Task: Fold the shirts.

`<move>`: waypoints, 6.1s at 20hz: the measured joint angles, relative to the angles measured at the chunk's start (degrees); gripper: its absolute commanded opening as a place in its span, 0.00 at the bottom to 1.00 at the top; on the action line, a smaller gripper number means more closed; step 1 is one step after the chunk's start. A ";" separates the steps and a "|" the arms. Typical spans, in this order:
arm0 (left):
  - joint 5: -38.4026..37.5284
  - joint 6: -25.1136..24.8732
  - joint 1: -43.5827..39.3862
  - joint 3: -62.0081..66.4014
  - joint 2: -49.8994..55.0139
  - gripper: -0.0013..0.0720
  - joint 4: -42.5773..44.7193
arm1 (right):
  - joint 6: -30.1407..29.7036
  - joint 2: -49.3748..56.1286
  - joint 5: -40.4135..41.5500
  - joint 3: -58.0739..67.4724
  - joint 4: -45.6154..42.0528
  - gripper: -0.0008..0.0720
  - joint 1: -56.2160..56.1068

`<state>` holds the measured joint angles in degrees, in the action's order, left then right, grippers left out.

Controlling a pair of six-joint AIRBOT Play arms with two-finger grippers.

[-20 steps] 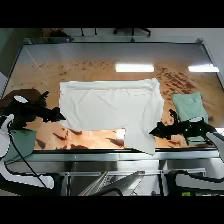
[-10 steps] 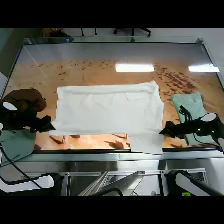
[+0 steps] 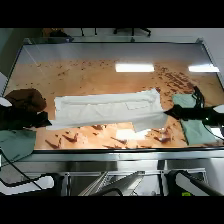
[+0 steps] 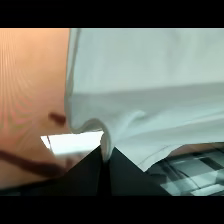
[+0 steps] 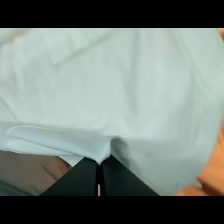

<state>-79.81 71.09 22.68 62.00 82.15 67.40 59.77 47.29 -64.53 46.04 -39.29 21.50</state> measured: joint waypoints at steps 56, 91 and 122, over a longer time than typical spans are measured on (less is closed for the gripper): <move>12.87 8.55 -50.99 57.53 41.64 0.03 -22.40 | 10.60 27.58 -28.39 62.42 -0.72 0.04 -13.25; -2.27 -8.20 -8.90 25.75 -15.91 0.03 -41.64 | 14.03 51.01 -8.74 53.51 -6.08 0.96 -28.57; -8.70 -7.80 -8.92 25.75 -11.87 0.04 -41.55 | 35.91 24.61 -19.91 61.90 -5.60 0.04 20.76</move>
<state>-88.51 63.29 13.76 87.74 70.28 25.85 95.68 71.90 -84.44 107.94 -44.88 42.26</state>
